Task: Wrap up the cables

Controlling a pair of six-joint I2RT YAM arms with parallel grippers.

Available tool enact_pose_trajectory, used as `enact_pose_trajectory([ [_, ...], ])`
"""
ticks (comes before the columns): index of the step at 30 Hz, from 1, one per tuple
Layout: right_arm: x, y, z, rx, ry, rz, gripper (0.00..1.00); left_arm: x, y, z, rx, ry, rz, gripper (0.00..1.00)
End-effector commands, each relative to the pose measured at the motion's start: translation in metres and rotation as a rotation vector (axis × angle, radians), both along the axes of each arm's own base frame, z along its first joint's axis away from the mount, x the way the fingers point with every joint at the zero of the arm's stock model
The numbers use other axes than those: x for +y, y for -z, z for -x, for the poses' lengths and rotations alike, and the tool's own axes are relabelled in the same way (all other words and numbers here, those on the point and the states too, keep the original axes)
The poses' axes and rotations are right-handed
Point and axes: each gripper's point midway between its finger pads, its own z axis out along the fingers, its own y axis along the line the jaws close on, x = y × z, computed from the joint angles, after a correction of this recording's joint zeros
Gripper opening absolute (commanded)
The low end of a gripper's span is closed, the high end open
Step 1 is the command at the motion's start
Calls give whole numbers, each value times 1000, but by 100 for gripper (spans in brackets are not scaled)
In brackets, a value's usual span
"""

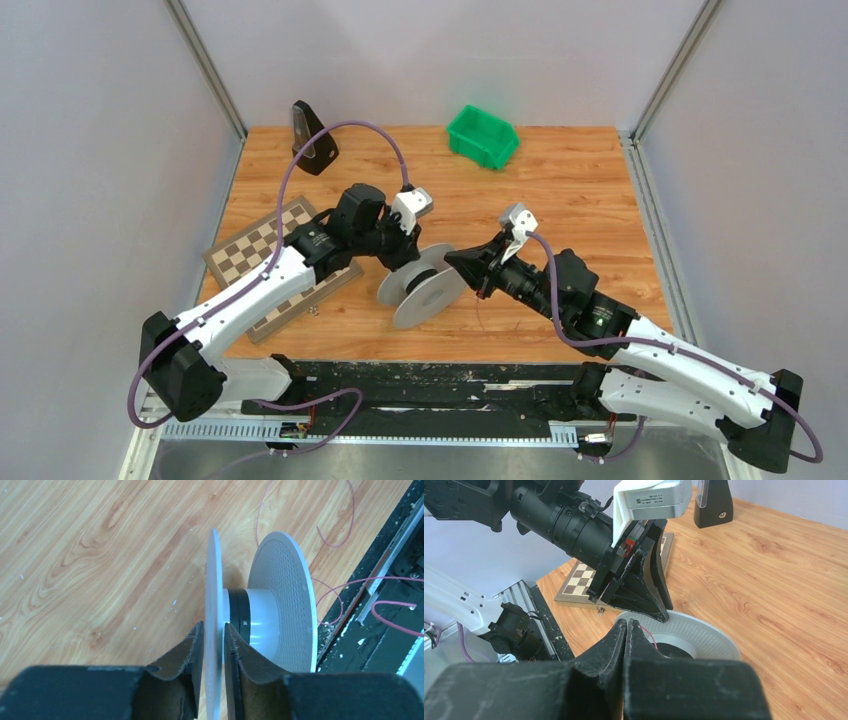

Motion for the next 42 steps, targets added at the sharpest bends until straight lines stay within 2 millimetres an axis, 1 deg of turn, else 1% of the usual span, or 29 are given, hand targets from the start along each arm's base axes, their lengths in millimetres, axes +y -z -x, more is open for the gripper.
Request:
enact_pose_trajectory([
  [1,0,-9,2,9,-8,-43,0,-16,-33,-7,-64,23,89,33],
  [3,5,-9,6,18,-37,-47,0,-16,-35,-6,-59,24,99,42],
  [4,8,-9,6,21,-45,-47,0,-17,-37,-5,-45,7,111,43],
  [6,17,-9,14,23,-113,-54,0,-12,-44,-12,-58,-56,117,46],
  [8,26,-9,19,28,-163,-66,0,-2,-55,-25,-94,-136,117,48],
  [9,32,-10,23,32,-199,-74,0,4,-66,-31,-108,-184,140,50],
  [10,37,-10,24,40,-215,-80,0,7,-72,-34,-107,-202,161,50],
  [11,43,-12,28,43,-255,-91,0,14,-85,-39,-99,-230,213,50],
  [12,49,-12,30,50,-275,-101,0,17,-90,-40,-95,-241,238,50],
  [13,54,-12,33,58,-309,-107,0,24,-101,-42,-99,-255,280,51],
  [14,59,-12,35,69,-330,-119,0,28,-111,-38,-114,-251,304,51],
  [15,64,-11,35,76,-344,-127,0,34,-114,-39,-135,-257,305,53],
  [16,68,-9,34,80,-353,-126,0,39,-123,-35,-164,-251,316,54],
  [17,73,-6,32,84,-356,-117,0,43,-120,-32,-185,-238,295,56],
  [18,77,-1,28,92,-354,-102,0,48,-126,-25,-212,-228,299,58],
  [19,80,3,24,94,-347,-85,0,52,-119,-22,-217,-219,276,61],
  [20,81,7,19,98,-344,-73,0,56,-123,-14,-234,-210,285,62],
  [21,82,11,14,104,-339,-63,0,60,-113,-11,-224,-210,274,64],
  [22,82,15,10,109,-336,-54,0,62,-115,-3,-230,-199,286,65],
  [24,79,24,-1,122,-322,-41,0,65,-95,7,-192,-189,280,66],
  [25,77,30,-5,130,-317,-34,0,65,-91,10,-183,-181,279,66],
  [26,75,33,-9,135,-314,-29,0,65,-81,15,-166,-167,276,66],
  [29,70,43,-19,151,-300,-14,0,64,-66,22,-141,-138,267,67],
  [33,67,55,-22,177,-302,2,0,57,-52,29,-103,-69,255,68],
  [36,68,64,-22,192,-312,7,0,52,-42,32,-73,-22,238,68],
  [39,70,72,-23,202,-321,2,0,46,-32,32,-31,7,226,66],
  [42,71,79,-26,207,-319,-1,0,42,-26,35,-2,36,230,64],
])
